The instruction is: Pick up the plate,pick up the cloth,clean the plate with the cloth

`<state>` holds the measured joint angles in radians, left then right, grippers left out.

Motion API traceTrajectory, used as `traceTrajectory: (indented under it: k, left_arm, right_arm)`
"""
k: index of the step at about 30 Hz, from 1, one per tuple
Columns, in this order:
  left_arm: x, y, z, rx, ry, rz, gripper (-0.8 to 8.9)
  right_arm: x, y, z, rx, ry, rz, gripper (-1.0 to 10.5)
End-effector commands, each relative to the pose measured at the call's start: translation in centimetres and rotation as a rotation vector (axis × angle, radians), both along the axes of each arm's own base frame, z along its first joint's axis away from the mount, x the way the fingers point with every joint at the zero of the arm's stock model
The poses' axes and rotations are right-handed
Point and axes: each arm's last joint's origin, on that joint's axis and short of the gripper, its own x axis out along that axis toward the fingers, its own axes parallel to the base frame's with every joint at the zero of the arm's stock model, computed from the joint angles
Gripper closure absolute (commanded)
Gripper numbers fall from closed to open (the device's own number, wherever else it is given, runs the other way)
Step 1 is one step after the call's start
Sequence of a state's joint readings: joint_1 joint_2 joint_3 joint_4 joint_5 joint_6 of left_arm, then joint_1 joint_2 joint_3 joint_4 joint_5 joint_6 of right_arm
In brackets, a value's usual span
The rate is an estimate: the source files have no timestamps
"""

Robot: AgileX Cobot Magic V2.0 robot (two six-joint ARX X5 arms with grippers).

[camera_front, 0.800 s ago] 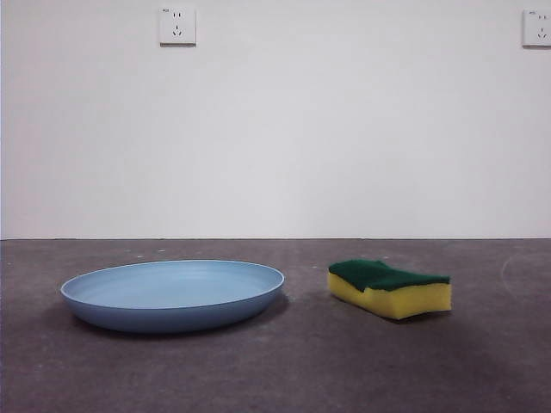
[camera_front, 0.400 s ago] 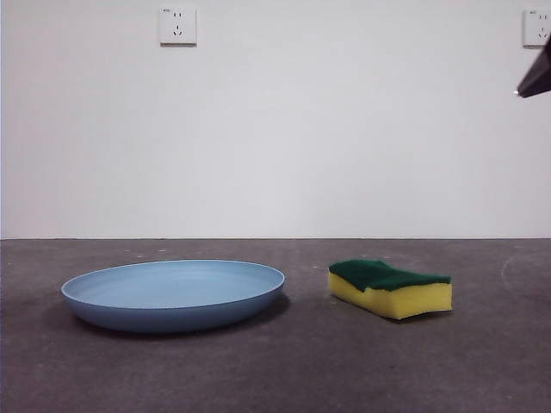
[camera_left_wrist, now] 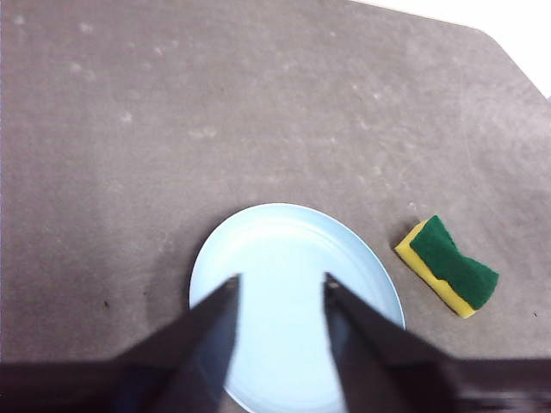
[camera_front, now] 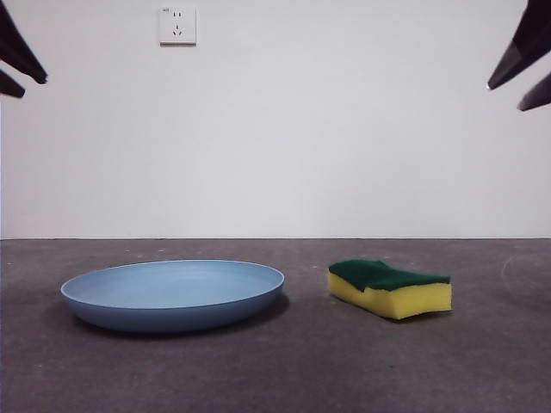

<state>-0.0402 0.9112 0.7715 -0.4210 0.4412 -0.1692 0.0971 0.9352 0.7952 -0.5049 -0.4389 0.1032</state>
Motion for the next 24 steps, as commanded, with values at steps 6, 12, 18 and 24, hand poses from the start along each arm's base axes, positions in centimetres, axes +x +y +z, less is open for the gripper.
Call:
traceTrajectory:
  k: [6, 12, 18, 24]
  left_arm:
    - [3.4, -0.1, -0.5, 0.034, 0.133, 0.002, 4.31]
    - [7.5, -1.0, -2.0, 0.153, 0.294, -0.017, 4.32]
    - [10.7, -2.1, -5.9, 0.189, 0.44, -0.042, 4.32]
    - [12.3, -3.2, -9.8, 0.225, 0.55, -0.065, 4.32]
  right_arm:
    - [0.1, 0.0, 0.2, -0.007, -0.014, 0.013, 5.3]
    - [0.1, 0.0, 0.2, -0.007, -0.013, 0.013, 5.4]
    - [0.1, 0.0, 0.2, -0.007, -0.013, 0.013, 5.4]
    - [0.1, 0.0, 0.2, -0.007, -0.013, 0.013, 5.4]
